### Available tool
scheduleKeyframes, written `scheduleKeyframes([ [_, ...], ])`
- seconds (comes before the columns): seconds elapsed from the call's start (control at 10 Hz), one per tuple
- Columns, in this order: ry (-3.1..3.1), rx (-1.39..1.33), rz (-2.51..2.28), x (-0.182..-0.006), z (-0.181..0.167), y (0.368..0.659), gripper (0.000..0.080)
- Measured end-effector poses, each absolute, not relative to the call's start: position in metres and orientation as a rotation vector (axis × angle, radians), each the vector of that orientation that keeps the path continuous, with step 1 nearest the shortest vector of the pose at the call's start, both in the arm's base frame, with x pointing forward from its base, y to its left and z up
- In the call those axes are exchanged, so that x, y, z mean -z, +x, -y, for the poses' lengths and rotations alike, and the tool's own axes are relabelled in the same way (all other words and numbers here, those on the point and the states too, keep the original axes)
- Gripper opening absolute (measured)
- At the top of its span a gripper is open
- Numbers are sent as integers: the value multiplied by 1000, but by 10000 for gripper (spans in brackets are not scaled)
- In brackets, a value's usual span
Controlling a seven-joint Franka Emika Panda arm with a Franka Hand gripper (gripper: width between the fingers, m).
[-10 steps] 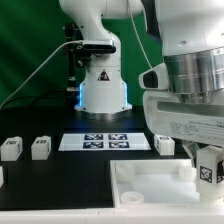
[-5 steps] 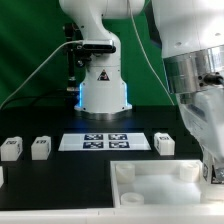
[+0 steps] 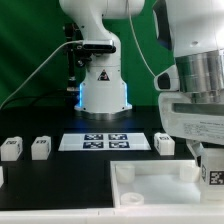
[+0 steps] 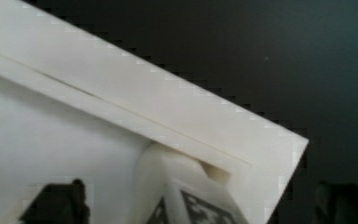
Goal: Assemble one leg
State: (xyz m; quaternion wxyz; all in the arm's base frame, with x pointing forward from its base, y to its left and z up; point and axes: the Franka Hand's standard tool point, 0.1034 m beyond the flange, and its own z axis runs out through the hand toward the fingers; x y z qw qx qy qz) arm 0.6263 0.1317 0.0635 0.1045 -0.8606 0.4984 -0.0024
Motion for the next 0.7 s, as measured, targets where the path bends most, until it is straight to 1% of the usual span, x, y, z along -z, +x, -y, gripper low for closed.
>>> scheduleKeyframes([
  [0.3, -2747, 58, -1042, -63, -128, 627, 649],
  [0.5, -2973, 124, -439, -63, -121, 628, 649],
  [0.6, -3013, 149, -233, -62, -122, 628, 649],
  [0.7, -3018, 152, -194, -63, -120, 629, 649],
])
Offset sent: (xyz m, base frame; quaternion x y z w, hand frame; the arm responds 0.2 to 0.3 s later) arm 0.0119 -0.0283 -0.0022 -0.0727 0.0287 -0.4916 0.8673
